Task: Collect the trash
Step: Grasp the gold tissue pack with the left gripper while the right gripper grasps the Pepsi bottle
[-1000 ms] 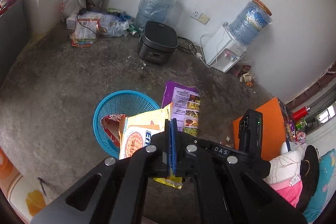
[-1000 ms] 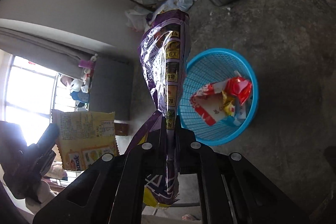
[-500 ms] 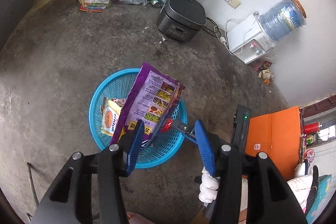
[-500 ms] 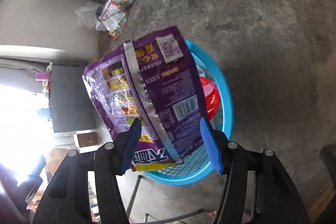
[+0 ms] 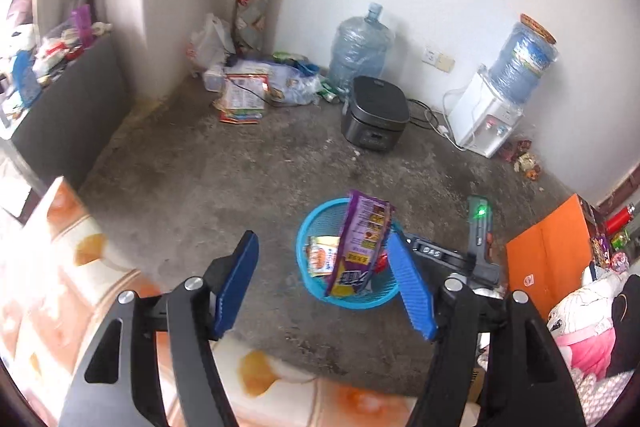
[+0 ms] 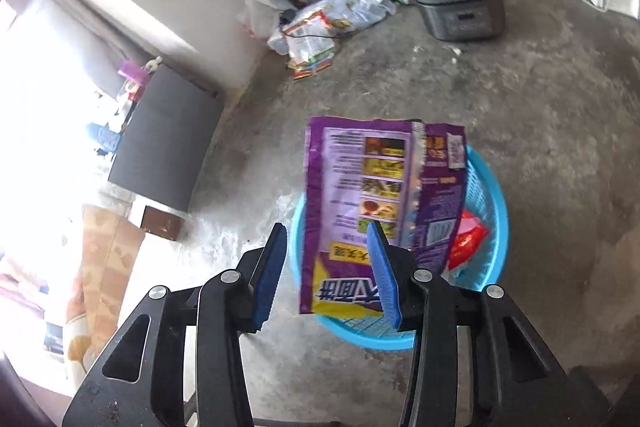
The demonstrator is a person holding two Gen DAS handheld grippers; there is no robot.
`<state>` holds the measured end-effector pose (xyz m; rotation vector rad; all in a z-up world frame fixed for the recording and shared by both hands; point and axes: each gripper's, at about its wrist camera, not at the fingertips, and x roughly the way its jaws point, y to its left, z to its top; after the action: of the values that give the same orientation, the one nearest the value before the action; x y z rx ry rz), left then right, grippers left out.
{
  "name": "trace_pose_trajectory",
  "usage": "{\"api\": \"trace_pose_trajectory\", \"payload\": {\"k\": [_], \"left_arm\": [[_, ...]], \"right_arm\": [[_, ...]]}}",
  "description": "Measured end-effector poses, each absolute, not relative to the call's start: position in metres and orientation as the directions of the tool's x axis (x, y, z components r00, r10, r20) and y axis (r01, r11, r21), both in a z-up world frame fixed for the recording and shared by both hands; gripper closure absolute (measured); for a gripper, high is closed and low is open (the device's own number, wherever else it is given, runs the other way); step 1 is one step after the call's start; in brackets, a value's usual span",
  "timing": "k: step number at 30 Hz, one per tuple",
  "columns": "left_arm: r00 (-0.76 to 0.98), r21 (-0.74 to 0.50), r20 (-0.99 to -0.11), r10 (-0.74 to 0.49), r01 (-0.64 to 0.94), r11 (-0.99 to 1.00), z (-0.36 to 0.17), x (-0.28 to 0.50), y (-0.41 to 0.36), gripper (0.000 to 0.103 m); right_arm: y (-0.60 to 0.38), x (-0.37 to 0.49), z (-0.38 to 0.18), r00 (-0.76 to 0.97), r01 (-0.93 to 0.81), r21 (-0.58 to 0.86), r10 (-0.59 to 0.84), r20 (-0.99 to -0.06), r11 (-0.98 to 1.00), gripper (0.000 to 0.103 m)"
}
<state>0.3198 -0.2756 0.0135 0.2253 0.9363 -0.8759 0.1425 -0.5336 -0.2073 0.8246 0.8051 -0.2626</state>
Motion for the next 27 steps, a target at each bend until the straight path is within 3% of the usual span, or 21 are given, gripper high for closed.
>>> {"api": "trace_pose_trajectory", "payload": {"k": [6,13,19,22,25,27], "left_arm": [[0.57,-0.119,-0.721,-0.393,0.457,0.881,0.061,0.289,-0.079,0.032],[0.698,-0.208,-0.7,-0.15,0.001,0.978,0.059,0.209,0.121,0.031],[0.703,-0.219,-0.71,-0.04,-0.166,0.962,0.045,0.137,0.201,0.031],[0.7,-0.232,-0.714,-0.014,-0.217,0.948,0.031,0.111,0.225,0.031],[0.693,-0.217,-0.721,0.018,-0.25,0.944,0.019,0.094,0.238,0.031],[0.69,-0.217,-0.724,0.027,-0.264,0.94,0.012,0.084,0.25,0.031]], "right_arm": [[-0.479,0.118,-0.148,0.735,0.281,0.54,0.183,-0.653,0.794,0.058],[-0.387,0.12,-0.061,0.726,-0.067,0.531,0.407,-0.555,0.845,0.05],[-0.249,0.128,-0.015,0.486,-0.464,0.561,0.727,-0.485,0.685,0.041],[-0.154,0.129,-0.012,0.26,-0.608,0.565,0.812,-0.522,0.558,0.035],[-0.059,0.114,-0.013,0.102,-0.747,0.454,0.758,-0.644,0.486,0.032],[-0.013,0.106,-0.016,0.089,-0.806,0.37,0.712,-0.696,0.462,0.032]]}}
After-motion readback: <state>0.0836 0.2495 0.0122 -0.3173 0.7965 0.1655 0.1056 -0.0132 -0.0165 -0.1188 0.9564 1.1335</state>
